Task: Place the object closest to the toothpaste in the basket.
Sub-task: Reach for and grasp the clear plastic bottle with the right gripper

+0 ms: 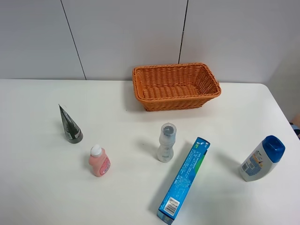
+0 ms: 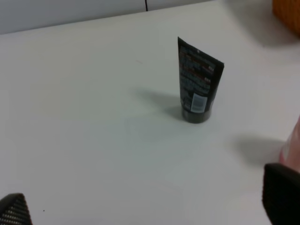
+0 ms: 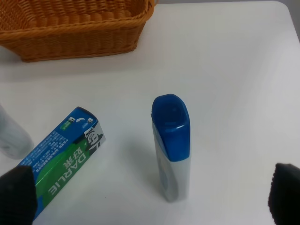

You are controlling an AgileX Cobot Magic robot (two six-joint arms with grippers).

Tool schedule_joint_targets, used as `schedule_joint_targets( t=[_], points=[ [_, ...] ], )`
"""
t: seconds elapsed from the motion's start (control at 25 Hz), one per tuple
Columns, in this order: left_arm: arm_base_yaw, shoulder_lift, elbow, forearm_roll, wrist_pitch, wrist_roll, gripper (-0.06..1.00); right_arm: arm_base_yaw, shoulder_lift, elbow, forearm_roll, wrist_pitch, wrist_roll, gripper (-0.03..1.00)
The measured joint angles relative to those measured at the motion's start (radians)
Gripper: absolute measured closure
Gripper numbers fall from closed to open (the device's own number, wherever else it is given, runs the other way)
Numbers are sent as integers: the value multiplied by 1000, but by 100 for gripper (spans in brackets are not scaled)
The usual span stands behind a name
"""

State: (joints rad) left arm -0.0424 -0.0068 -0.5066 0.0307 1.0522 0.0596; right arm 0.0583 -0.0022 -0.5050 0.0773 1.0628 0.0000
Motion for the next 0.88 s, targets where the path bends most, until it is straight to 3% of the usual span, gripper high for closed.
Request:
schedule_joint_targets(
  t=[0.52,0.64,0.88],
  points=[
    [0,0,0,0,0,0,-5,0,0,0,1,0,0,-3],
    [0,0,0,0,0,0,-5,3,0,-4,43,-1,-10,-3],
    [0,0,0,0,0,0,-5,38,235,-125,196,-7,-202,-3]
  ],
)
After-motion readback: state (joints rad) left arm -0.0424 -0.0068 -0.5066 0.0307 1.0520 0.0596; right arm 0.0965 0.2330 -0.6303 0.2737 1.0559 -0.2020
